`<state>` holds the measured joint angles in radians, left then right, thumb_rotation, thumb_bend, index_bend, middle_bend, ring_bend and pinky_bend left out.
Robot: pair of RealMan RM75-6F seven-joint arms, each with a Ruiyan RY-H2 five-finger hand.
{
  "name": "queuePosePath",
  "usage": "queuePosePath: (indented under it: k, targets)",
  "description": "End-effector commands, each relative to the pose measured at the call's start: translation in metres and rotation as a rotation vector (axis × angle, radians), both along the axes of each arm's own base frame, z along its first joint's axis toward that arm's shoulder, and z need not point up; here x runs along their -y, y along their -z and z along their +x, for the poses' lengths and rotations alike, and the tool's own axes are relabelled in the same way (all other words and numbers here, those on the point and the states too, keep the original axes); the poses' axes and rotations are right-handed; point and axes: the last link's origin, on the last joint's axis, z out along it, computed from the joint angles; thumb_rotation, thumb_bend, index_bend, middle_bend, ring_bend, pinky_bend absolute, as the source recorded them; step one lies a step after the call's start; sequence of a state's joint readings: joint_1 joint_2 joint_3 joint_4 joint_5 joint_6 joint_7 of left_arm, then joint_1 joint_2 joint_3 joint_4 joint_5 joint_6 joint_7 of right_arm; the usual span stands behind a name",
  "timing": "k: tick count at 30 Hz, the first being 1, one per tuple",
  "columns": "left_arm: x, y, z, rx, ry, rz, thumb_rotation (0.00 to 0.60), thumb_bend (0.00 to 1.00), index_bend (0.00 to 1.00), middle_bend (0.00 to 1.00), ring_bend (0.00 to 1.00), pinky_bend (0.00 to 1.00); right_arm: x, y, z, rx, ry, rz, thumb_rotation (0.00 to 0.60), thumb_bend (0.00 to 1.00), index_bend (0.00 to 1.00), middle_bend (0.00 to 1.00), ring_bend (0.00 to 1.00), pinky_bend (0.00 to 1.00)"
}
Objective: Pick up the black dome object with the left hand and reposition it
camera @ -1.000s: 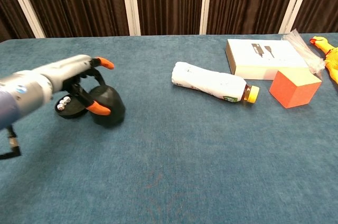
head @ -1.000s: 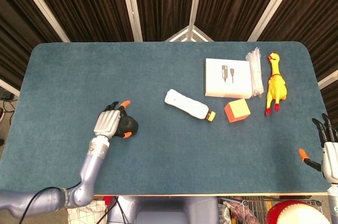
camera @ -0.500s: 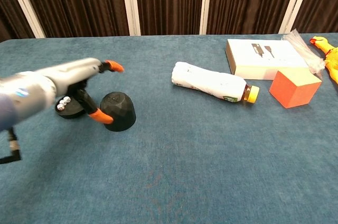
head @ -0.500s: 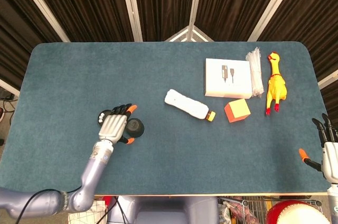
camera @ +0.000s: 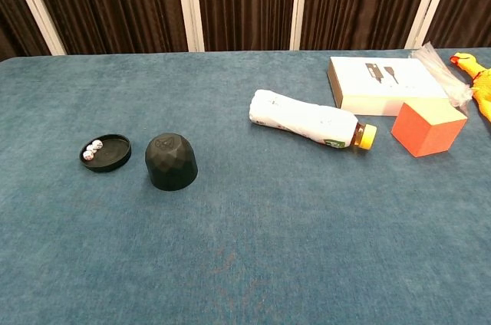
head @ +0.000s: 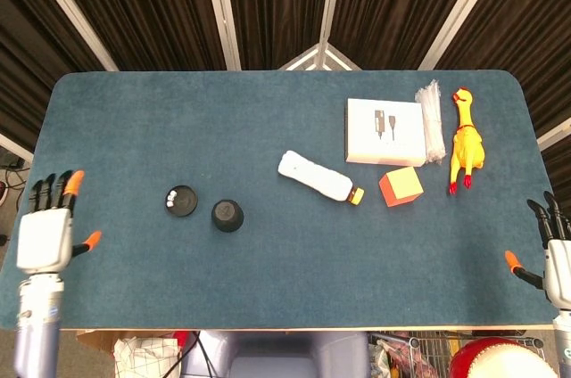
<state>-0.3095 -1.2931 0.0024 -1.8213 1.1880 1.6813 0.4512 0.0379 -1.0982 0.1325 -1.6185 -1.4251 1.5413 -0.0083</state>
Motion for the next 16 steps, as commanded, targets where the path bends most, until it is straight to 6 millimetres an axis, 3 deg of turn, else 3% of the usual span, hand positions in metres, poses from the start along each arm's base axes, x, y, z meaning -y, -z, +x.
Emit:
queuePosePath:
  k: [1,7,16]
  targets:
    - [0.017,-0.016,-0.029,-0.013,-0.01,0.035,0.6,0.2,0.1,0.06,0.0,0.04,0.0,0.0,0.0,0.0,0.0,0.0,0.6,0.26,0.15,0.01,0.18,0.19]
    - [0.023,-0.02,-0.048,0.016,-0.019,0.029,0.6,0.2,0.1,0.06,0.0,0.04,0.0,0.0,0.0,0.0,0.0,0.0,0.6,0.26,0.15,0.01,0.18,0.19]
    - [0.021,-0.022,-0.051,0.001,0.008,0.039,0.6,0.2,0.1,0.06,0.0,0.04,0.0,0.0,0.0,0.0,0.0,0.0,0.6,0.26,0.15,0.01,0.18,0.19]
